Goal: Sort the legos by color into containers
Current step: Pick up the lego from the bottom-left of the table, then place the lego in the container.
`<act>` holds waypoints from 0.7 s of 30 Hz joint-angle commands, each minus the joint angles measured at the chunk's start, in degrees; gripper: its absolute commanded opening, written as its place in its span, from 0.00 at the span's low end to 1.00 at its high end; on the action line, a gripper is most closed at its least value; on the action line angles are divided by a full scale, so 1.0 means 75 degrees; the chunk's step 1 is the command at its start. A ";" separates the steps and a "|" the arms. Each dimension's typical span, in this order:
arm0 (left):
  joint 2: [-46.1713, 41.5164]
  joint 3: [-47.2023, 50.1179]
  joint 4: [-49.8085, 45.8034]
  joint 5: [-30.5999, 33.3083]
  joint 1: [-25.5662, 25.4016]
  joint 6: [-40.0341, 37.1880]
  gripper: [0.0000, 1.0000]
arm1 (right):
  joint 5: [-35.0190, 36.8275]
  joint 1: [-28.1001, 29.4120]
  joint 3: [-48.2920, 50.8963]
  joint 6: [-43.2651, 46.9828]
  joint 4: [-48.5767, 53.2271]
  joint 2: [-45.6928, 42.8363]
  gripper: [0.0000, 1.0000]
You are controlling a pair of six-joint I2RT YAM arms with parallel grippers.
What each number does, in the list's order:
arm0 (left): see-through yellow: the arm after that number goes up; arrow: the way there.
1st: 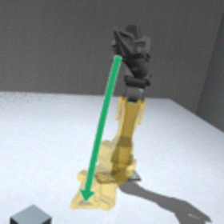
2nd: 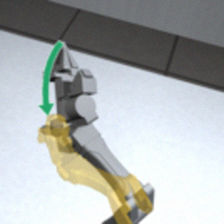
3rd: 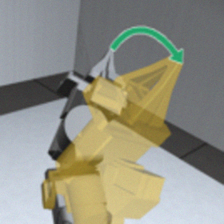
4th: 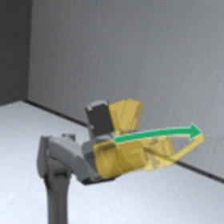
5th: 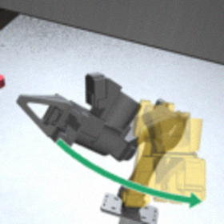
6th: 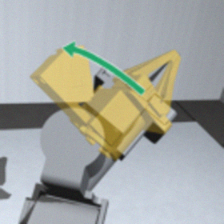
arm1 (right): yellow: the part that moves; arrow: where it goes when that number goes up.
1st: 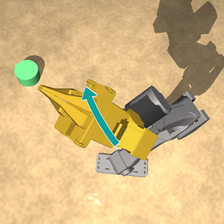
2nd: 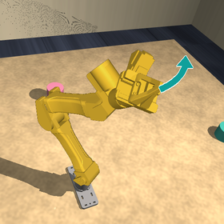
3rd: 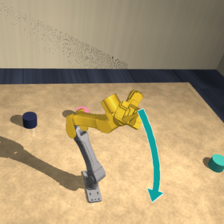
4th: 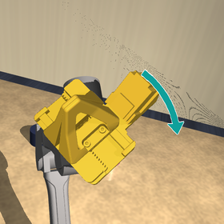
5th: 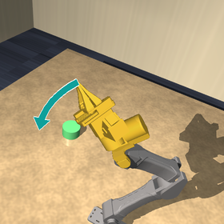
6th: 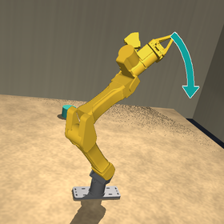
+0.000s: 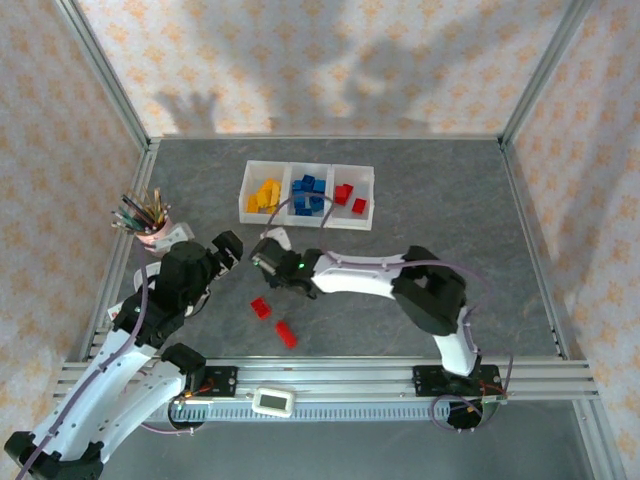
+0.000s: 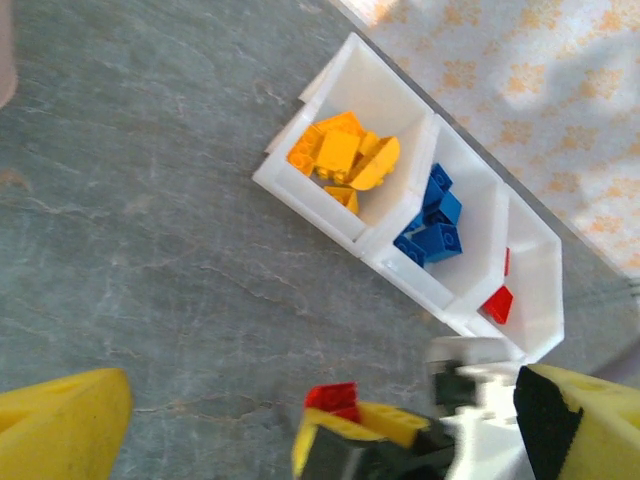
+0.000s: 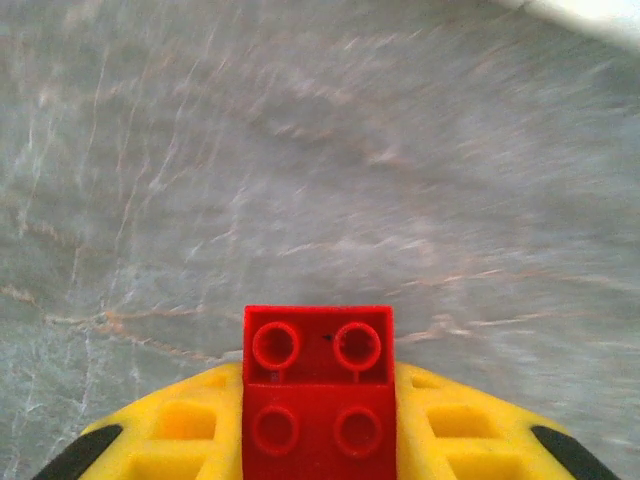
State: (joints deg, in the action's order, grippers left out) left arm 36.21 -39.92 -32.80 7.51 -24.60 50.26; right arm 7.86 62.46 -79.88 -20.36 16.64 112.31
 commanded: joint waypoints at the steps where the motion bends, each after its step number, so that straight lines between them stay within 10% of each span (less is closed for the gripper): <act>1: 0.0261 0.0005 0.0779 -0.0527 0.0042 -0.0351 0.99 | 0.0506 -0.0591 0.0393 -0.0030 -0.0157 -0.0939 0.25; 21: 0.3245 -0.0475 0.3536 -0.2149 -0.0295 -0.1088 0.99 | 0.0720 -0.3952 -0.0876 0.0903 -0.0566 0.0117 0.27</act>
State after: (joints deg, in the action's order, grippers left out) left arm 59.44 -40.66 -10.96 -7.40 -26.22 43.48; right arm 12.05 34.04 -83.33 -14.90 13.02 109.84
